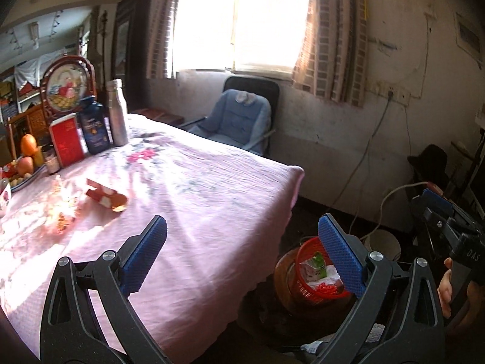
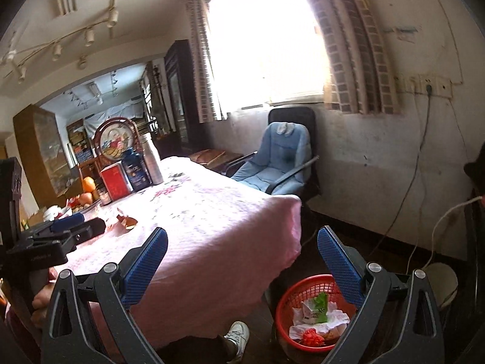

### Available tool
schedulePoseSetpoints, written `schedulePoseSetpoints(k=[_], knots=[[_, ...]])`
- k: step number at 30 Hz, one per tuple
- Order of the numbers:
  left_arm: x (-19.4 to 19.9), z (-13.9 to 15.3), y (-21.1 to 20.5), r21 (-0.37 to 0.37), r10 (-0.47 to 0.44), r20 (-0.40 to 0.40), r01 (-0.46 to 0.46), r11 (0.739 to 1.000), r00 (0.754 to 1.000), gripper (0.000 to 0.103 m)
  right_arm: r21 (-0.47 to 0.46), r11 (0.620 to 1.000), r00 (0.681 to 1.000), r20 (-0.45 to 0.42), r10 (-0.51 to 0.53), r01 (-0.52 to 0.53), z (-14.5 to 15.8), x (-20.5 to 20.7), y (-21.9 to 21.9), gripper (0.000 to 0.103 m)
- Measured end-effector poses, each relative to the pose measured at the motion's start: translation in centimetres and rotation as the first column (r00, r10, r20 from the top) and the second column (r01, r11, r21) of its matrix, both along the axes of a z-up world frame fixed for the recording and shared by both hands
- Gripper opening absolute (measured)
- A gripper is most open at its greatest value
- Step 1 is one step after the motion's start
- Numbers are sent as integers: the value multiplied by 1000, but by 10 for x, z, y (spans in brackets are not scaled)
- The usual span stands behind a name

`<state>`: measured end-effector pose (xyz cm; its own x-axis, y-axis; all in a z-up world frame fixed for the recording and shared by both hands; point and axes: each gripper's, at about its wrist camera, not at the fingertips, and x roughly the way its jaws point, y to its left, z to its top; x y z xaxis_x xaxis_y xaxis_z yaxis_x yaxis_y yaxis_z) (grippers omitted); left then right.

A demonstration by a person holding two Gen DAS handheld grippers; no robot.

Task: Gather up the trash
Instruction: 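Move both open tools back over the table, then grasp the red-and-white Budweiser carton with the right tool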

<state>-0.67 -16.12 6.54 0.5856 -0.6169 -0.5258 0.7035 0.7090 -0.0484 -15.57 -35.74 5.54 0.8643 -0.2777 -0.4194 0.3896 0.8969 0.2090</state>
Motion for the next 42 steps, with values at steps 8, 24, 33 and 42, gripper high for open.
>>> schedulePoseSetpoints(k=[8, 24, 33, 42], knots=[[19, 2, 38, -2, 72, 6, -72, 997, 997, 96, -27, 998, 998, -38, 59, -60, 1, 27, 31, 97], [136, -15, 123, 105, 371, 14, -371, 923, 928, 96, -4, 985, 977, -123, 173, -174, -17, 111, 61, 97], [212, -71, 197, 221, 565, -136, -531, 818, 814, 96, 11, 963, 942, -206, 266, -270, -40, 181, 96, 97], [248, -114, 225, 325, 660, -294, -577, 750, 692, 96, 49, 897, 852, -294, 433, -439, -67, 270, 155, 97]])
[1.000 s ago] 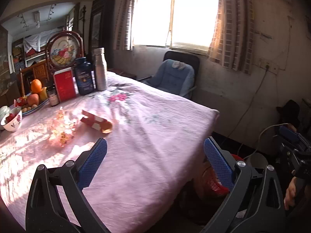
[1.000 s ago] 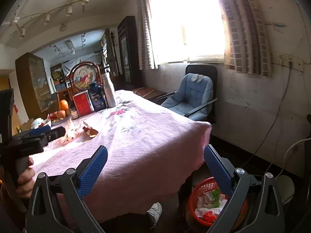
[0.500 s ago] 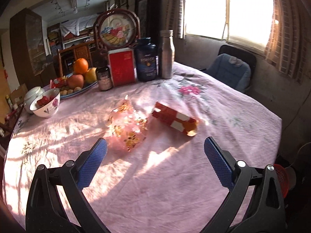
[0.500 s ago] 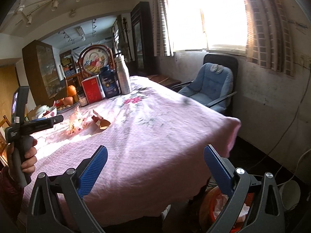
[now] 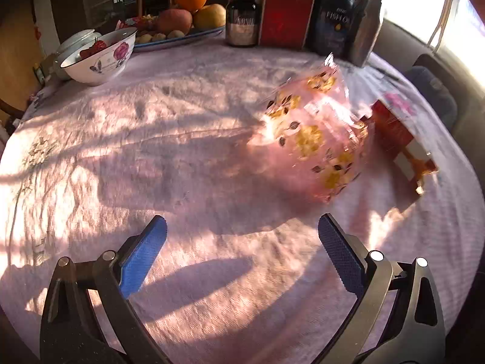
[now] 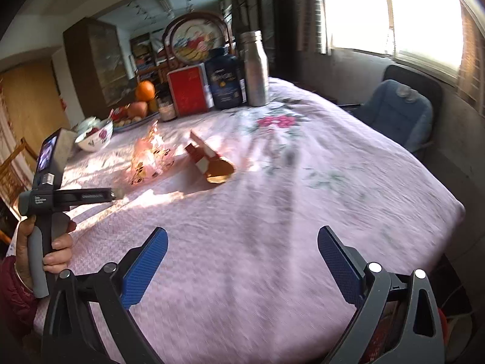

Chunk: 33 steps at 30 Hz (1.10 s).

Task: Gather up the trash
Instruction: 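Grasp the red-and-white Budweiser carton with the right tool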

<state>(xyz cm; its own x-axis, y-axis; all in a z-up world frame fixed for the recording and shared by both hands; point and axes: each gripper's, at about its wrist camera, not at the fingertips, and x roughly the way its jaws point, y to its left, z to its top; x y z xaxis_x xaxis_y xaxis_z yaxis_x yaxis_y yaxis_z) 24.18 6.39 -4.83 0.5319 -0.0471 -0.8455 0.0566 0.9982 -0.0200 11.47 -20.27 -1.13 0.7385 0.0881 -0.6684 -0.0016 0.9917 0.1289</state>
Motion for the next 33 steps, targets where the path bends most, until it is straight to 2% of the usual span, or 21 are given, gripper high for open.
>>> schedulePoseSetpoints(k=[2, 12, 15, 19, 26, 29, 33], knots=[[1, -5, -5, 53, -9, -6, 9, 999, 1000, 97, -32, 999, 999, -15, 30, -31, -3, 15, 10, 97], [-3, -6, -4, 54, 10, 5, -10, 998, 1000, 97, -198, 971, 990, -69, 122, -133, -12, 101, 42, 97], [-2, -6, -3, 54, 10, 5, -11, 998, 1000, 97, -197, 966, 983, -117, 144, -165, -20, 126, 48, 97], [-2, -7, -3, 55, 11, 5, -12, 998, 1000, 98, -200, 959, 973, -153, 172, -201, -26, 145, 56, 97], [-2, -7, -3, 56, 11, 5, -11, 998, 1000, 98, -314, 917, 963, -182, 197, -247, -34, 166, 78, 98], [-2, -7, -3, 56, 11, 5, -12, 998, 1000, 98, -316, 913, 956, -220, 196, -260, -40, 175, 81, 98], [-2, -8, -3, 56, 12, 6, -12, 998, 1000, 98, -252, 938, 953, -246, 177, -239, -45, 182, 70, 98]])
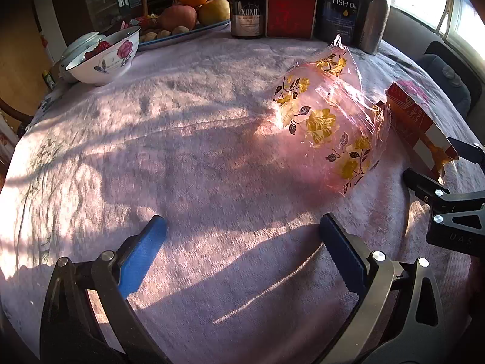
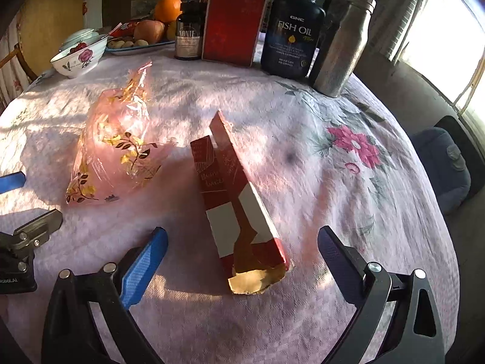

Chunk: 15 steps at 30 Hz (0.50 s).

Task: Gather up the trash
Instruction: 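Grasp the red-and-white Budweiser carton with the right tool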

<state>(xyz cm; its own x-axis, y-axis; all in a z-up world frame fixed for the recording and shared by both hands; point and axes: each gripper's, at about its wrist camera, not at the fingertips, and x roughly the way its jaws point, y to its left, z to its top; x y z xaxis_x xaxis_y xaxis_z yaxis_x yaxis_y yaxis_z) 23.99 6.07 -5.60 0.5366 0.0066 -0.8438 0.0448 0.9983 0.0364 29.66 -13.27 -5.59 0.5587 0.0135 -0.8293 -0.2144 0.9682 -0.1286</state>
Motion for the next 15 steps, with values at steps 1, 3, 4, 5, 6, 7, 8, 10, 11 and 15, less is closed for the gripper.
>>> schedulePoseSetpoints(k=[1, 3, 4, 5, 6, 7, 8, 10, 11, 15], knots=[[0, 0, 0, 0, 0, 0, 0, 1000, 1000, 98, 13, 1000, 1000, -10, -14, 14, -1, 1, -4, 98], [1, 0, -1, 0, -1, 0, 1, 1000, 1000, 98, 62, 998, 999, -41, -30, 33, -4, 5, -12, 98], [0, 0, 0, 0, -1, 0, 1, 1000, 1000, 98, 82, 996, 998, -51, -41, 45, -5, 6, -17, 98], [0, 0, 0, 0, -1, 0, 1, 1000, 1000, 98, 92, 994, 997, -55, -51, 56, -6, 7, -19, 98], [1, 0, 0, 0, -1, 0, 1, 1000, 1000, 98, 99, 993, 997, -57, -59, 64, -7, 7, -21, 98], [0, 0, 0, 0, -1, 0, 1, 1000, 1000, 98, 98, 993, 997, -59, -58, 64, -7, 7, -21, 98], [0, 0, 0, 0, -1, 0, 1, 1000, 1000, 98, 91, 994, 997, -60, -55, 60, -8, 7, -19, 98], [0, 0, 0, 0, -1, 0, 1, 1000, 1000, 98, 87, 995, 997, -59, -51, 56, -8, 8, -16, 98], [0, 0, 0, 0, -1, 0, 1, 1000, 1000, 98, 93, 994, 997, -63, -51, 57, -8, 9, -16, 98], [1, 0, 0, 1, 1, 1, -1, 1000, 1000, 98, 138, 988, 995, -70, -65, 74, -9, 18, -20, 99]])
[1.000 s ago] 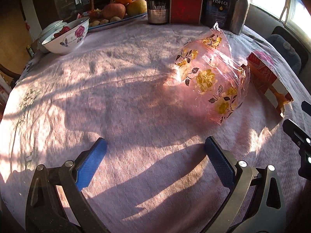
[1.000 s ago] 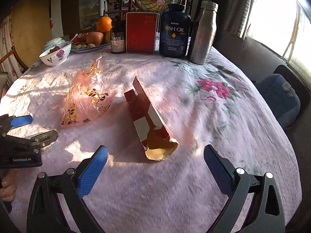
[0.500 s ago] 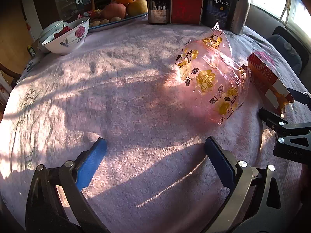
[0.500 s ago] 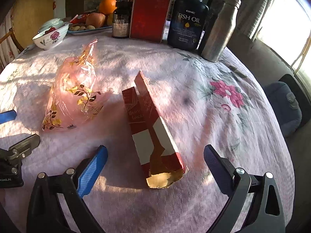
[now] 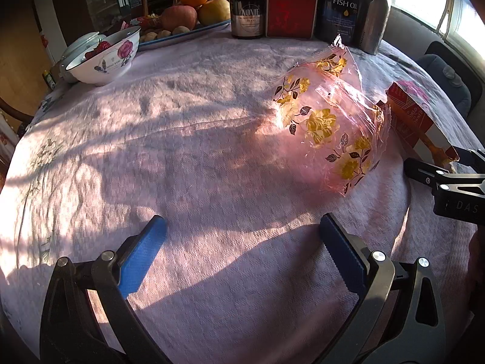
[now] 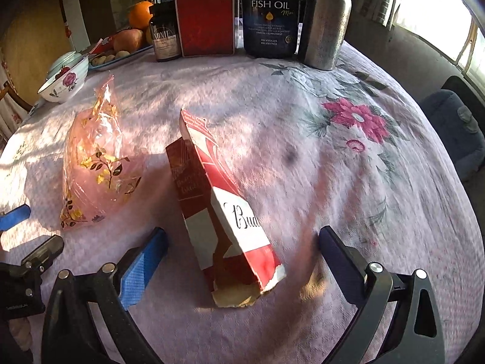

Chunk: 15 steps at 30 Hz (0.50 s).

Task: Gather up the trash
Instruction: 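Grasp the red-and-white Budweiser carton with the right tool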

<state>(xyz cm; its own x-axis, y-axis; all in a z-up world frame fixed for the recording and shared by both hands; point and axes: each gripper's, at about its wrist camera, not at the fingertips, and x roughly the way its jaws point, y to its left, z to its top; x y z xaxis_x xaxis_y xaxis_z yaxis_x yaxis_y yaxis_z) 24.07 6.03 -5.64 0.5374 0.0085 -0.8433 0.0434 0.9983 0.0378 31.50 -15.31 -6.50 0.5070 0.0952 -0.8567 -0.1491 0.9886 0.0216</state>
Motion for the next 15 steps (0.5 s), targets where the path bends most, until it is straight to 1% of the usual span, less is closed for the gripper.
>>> schedulePoseSetpoints(k=[1, 2, 3, 5, 9, 11, 13, 14, 15], knots=[[0, 0, 0, 0, 1, 1, -1, 1000, 1000, 98, -18, 999, 998, 55, -26, 27, 1, 3, 1, 98], [1, 0, 1, 1, 3, 2, -3, 1000, 1000, 98, -46, 998, 998, 60, -36, 39, -2, 7, 4, 98], [1, 0, 1, 2, 4, 3, -4, 1000, 1000, 98, -35, 999, 997, 70, -29, 32, 0, 9, 6, 98], [3, 0, 1, 2, 6, 4, -6, 1000, 1000, 98, -46, 999, 997, 71, -19, 22, 0, 10, 9, 98], [2, -1, 1, 2, 7, 5, -7, 1000, 1000, 98, 15, 1000, 999, 48, -10, 10, -3, 9, 3, 97], [2, -1, 0, 2, 7, 6, -7, 1000, 1000, 98, 23, 1000, 998, 67, -9, 7, 1, 7, 3, 80], [2, -1, 1, 1, 7, 6, -7, 1000, 1000, 98, 31, 1000, 997, 83, -3, 0, 5, 3, 2, 44], [2, -1, 1, 1, 7, 6, -7, 1000, 1000, 98, 37, 999, 996, 87, -9, 5, 6, 2, 0, 42], [2, -1, 1, 2, 7, 6, -7, 1000, 1000, 98, 63, 998, 996, 88, -13, 7, 7, 2, -4, 42]])
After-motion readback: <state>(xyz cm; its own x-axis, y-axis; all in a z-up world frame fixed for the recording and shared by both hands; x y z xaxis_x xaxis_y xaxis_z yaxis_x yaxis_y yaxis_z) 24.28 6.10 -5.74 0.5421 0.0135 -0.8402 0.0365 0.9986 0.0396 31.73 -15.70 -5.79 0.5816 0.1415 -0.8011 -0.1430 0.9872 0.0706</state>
